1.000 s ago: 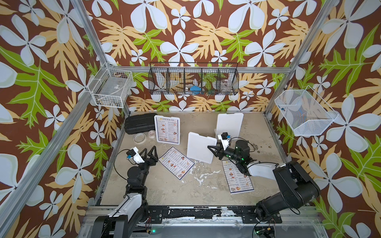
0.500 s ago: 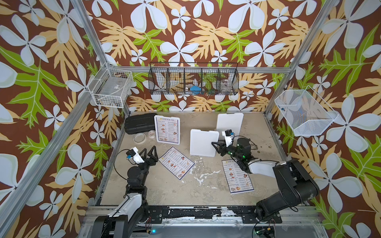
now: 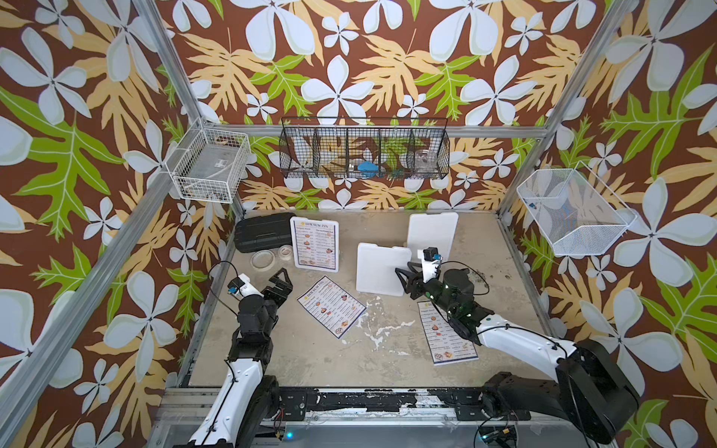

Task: Insert the menus into the narrow rack
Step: Move the narrow rack to the center of the board, then pick up the menu from the center of the board.

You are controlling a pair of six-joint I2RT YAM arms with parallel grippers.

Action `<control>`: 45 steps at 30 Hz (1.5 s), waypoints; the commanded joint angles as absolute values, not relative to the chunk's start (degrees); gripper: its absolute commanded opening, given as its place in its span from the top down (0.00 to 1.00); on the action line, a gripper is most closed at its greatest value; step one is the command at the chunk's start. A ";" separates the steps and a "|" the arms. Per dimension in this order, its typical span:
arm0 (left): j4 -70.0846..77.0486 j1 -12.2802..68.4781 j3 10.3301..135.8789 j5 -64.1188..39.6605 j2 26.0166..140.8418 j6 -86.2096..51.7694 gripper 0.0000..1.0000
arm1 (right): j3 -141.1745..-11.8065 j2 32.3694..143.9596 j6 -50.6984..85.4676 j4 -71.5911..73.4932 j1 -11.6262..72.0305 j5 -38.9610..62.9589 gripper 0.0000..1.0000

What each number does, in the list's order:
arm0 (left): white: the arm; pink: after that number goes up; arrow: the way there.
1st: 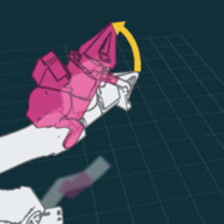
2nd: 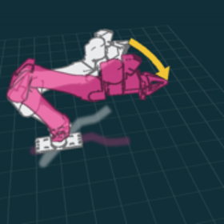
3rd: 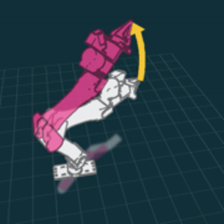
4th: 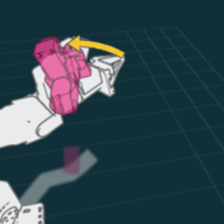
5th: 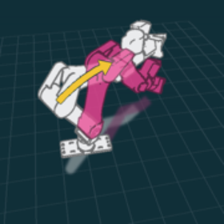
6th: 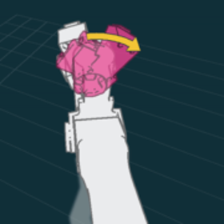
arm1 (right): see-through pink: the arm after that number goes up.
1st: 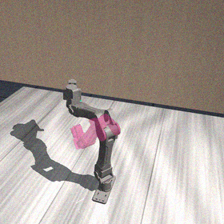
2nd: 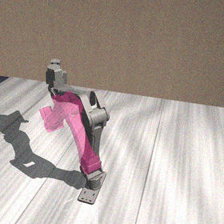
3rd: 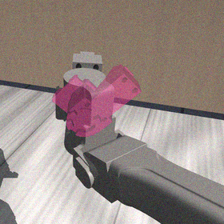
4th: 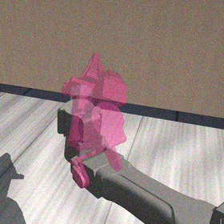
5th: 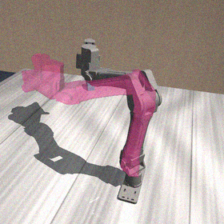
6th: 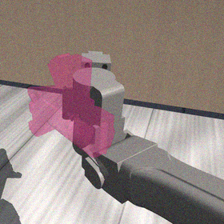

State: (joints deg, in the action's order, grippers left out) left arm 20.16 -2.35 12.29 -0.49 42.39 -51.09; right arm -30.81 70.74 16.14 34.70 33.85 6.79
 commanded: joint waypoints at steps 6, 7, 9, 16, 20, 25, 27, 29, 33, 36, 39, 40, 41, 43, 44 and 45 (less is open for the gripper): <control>8.52 -2.46 12.49 -5.97 44.90 -55.98 0.00 | -35.85 74.28 13.19 29.56 46.46 -1.59 0.42; 7.36 -2.46 12.93 -5.82 45.69 -56.09 0.00 | -37.01 76.05 13.10 29.25 47.81 -2.20 0.41; 6.98 -2.48 12.89 -6.21 47.07 -56.47 0.00 | -39.54 80.24 13.01 28.74 49.40 -1.93 0.41; 7.54 -2.25 13.40 -11.92 52.63 -58.37 0.00 | -51.23 96.58 13.14 24.28 50.10 0.15 0.41; 7.67 1.38 15.93 -11.48 56.64 -58.71 0.00 | -56.51 102.56 13.77 22.95 50.12 2.32 0.41; 7.56 4.92 19.11 -12.88 64.12 -59.22 0.00 | -63.28 108.27 15.09 19.35 50.25 3.22 0.41; 7.86 4.96 19.25 -11.93 65.41 -59.82 0.00 | -65.30 110.31 15.47 17.70 50.69 1.96 0.41; 9.12 4.95 19.07 -12.49 66.23 -60.15 0.00 | -67.88 112.67 15.47 15.56 51.39 0.28 0.41; 9.16 5.23 18.83 -11.79 66.06 -60.45 0.00 | -73.74 117.61 15.38 9.69 52.64 -4.38 0.41; 9.62 5.27 18.46 -12.23 65.74 -60.42 0.00 | -76.04 120.38 15.78 7.33 52.73 -5.20 0.39; 10.08 5.27 18.08 -12.54 66.09 -60.40 0.00 | -77.09 122.34 16.17 6.70 52.73 -4.52 0.37; 10.60 5.27 17.89 -12.59 66.31 -60.45 0.00 | -77.39 122.89 16.30 6.51 52.73 -4.12 0.36; 11.04 5.32 17.69 -12.68 66.51 -60.53 0.00 | -77.61 123.35 16.48 6.20 52.73 -4.13 0.36; 12.39 5.35 17.33 -13.68 67.39 -60.64 0.00 | -77.80 124.20 16.79 5.89 52.73 -3.92 0.35; 12.77 5.36 17.31 -13.86 67.72 -60.64 0.00 | -77.76 124.45 16.85 5.97 52.73 -3.41 0.35; 13.21 5.44 17.31 -14.02 68.14 -60.64 0.00 | -77.54 124.69 16.96 6.14 52.73 -2.73 0.35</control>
